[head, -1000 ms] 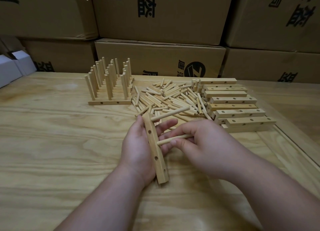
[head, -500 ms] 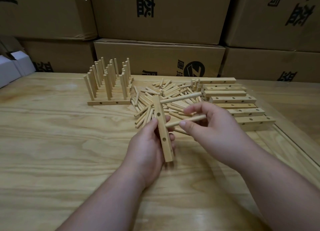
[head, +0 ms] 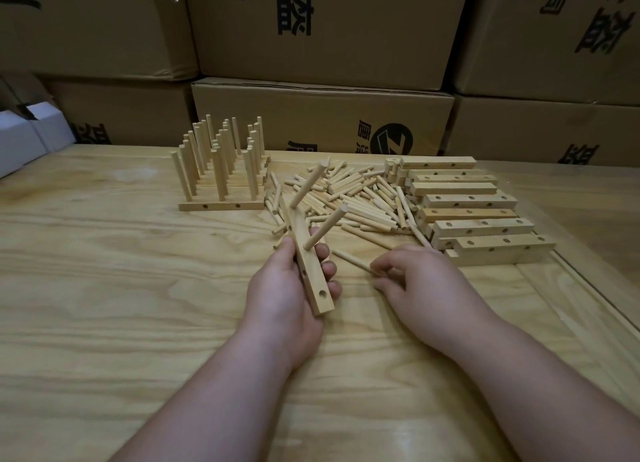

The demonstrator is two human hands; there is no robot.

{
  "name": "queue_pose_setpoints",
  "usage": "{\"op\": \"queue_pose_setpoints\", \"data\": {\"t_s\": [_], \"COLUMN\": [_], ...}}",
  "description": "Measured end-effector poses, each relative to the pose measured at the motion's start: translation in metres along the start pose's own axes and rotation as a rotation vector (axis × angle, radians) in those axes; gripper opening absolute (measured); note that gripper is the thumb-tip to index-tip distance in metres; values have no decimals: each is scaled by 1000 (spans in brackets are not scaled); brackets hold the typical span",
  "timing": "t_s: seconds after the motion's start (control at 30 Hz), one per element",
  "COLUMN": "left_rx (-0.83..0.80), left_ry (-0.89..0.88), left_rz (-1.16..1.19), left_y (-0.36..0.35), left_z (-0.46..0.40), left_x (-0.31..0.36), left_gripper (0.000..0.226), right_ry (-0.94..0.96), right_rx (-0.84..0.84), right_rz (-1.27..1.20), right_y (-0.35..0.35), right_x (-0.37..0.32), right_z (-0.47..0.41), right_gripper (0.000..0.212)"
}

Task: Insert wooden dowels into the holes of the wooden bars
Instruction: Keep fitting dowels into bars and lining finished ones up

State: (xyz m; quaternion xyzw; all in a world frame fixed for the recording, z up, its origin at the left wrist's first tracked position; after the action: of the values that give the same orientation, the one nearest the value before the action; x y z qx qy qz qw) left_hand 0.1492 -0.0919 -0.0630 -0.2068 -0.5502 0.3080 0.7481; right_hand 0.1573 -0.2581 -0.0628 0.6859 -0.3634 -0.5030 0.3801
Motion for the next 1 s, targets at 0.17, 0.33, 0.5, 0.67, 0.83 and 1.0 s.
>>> {"op": "queue_pose_setpoints", "data": {"t_s": [0.17, 0.33, 0.5, 0.67, 0.83, 1.0], "left_rx": [32, 66, 65, 74, 52, 34], "left_ry": [-13, -20, -25, -29, -26, -25], "left_rz": [41, 78, 72, 58, 52, 39], "left_y": [3, 5, 6, 6, 5, 4], "left_z": [-2, -5, -5, -7, -6, -4], "left_x": [0, 1, 0, 0, 0, 0], "left_gripper": [38, 42, 40, 41, 39, 37], "right_ry": [-80, -60, 3, 11, 37, 60], "right_rx": [-3, -52, -129, -205, -209, -190], "right_rz": [-81, -289, -373, -370, -370, -405], "right_y": [7, 30, 43, 43, 45, 48], "right_x": [2, -8, -19, -25, -25, -26], "right_z": [0, 0, 6, 9, 10, 11], "right_gripper": [26, 11, 7, 5, 5, 11]}}
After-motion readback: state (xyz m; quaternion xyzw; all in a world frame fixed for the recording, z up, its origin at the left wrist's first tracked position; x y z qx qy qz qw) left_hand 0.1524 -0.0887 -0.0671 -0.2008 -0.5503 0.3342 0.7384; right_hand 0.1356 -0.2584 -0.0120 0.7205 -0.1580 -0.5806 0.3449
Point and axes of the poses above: each hand's wrist, its own z-axis away from the middle knuckle, its own y-axis out of the back of the hand, x = y × z, the point moved 1 cm from there along -z, towards the middle knuckle, and after that the axes turned 4 degrees about -z, right-handed, at the moved point
